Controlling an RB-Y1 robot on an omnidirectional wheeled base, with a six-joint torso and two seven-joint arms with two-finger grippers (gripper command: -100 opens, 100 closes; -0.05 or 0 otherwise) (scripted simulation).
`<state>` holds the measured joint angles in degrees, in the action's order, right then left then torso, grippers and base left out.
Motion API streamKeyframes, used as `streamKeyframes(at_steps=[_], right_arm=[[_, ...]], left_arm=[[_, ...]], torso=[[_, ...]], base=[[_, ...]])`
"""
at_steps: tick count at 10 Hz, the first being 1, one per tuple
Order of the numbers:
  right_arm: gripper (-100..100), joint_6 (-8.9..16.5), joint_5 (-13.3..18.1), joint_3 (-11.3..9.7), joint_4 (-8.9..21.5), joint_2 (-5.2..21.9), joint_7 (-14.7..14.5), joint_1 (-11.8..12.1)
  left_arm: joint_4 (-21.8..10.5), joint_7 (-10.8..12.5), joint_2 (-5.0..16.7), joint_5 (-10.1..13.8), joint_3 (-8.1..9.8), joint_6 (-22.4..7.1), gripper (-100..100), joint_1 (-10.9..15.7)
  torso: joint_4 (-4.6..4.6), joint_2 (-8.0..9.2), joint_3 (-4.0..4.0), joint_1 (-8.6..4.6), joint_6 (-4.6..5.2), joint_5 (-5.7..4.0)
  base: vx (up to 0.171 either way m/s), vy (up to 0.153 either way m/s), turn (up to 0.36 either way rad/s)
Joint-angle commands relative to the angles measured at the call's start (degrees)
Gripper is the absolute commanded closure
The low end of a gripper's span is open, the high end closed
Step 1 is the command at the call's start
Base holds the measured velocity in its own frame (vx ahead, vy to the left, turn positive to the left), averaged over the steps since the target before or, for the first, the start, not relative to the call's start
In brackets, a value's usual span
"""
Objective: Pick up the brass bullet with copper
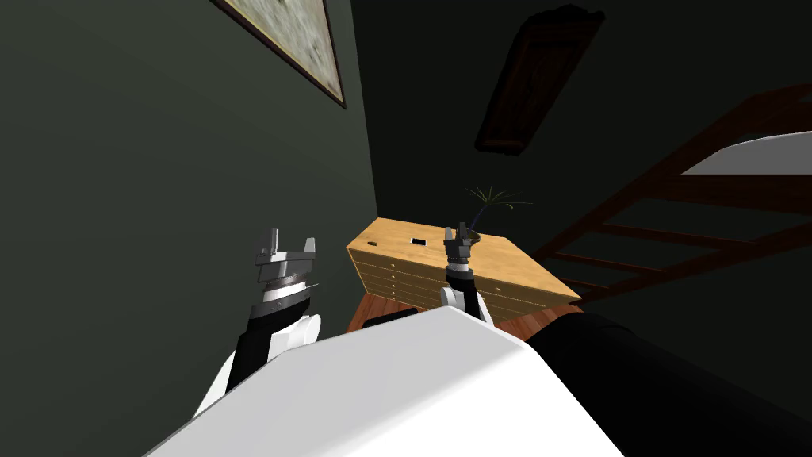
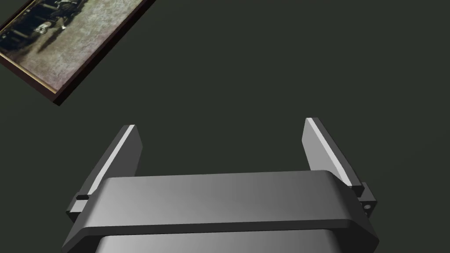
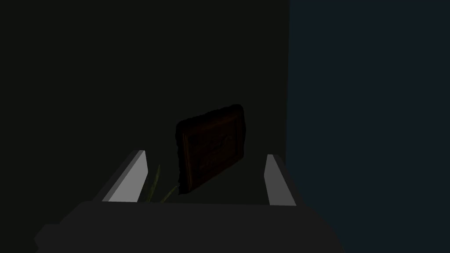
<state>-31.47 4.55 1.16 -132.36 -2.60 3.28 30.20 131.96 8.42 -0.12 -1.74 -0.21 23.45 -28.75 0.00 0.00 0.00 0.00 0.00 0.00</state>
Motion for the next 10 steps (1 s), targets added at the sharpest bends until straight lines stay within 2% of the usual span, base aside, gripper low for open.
streamKeyframes(at_steps=[1, 4, 5, 7, 10], right_arm=[[0, 0.0, 0.0, 0.0, 0.0, 0.0, 0.0, 0.0], [0, 0.0, 0.0, 0.0, 0.0, 0.0, 0.0, 0.0], [0, 0.0, 0.0, 0.0, 0.0, 0.0, 0.0, 0.0], [0, 0.0, 0.0, 0.0, 0.0, 0.0, 0.0, 0.0], [0, 0.0, 0.0, 0.0, 0.0, 0.0, 0.0, 0.0]], left_arm=[[-0.2, 0.0, 1.8, 0.2, -0.07, -1.2, -100, 0.6], [-0.9, -0.1, 5.4, 1.1, -0.31, -5.6, -100, 2.9], [-0.9, -0.1, 5.4, 1.1, -0.31, -6.0, -100, 2.9], [-1.5, -0.1, 7.3, 2.1, -0.54, -9.5, -100, 5.3], [-1.8, -0.1, 8.0, 2.6, -0.66, -13.4, -100, 6.7]], torso=[[0.00, 0.00, 0.00, 0.00, 0.00, 0.00], [-0.01, -0.04, -0.02, -0.09, 0.01, -0.02], [-0.01, -0.03, -0.02, -0.12, 0.02, -0.03], [-0.01, -0.03, -0.02, -0.08, 0.01, -0.02], [-0.01, -0.03, -0.02, -0.10, 0.01, -0.02]], base=[[0.004, -0.009, -0.044], [0.006, -0.027, -0.075], [0.002, -0.021, -0.036], [0.006, -0.028, -0.094], [0.005, -0.023, -0.060]])
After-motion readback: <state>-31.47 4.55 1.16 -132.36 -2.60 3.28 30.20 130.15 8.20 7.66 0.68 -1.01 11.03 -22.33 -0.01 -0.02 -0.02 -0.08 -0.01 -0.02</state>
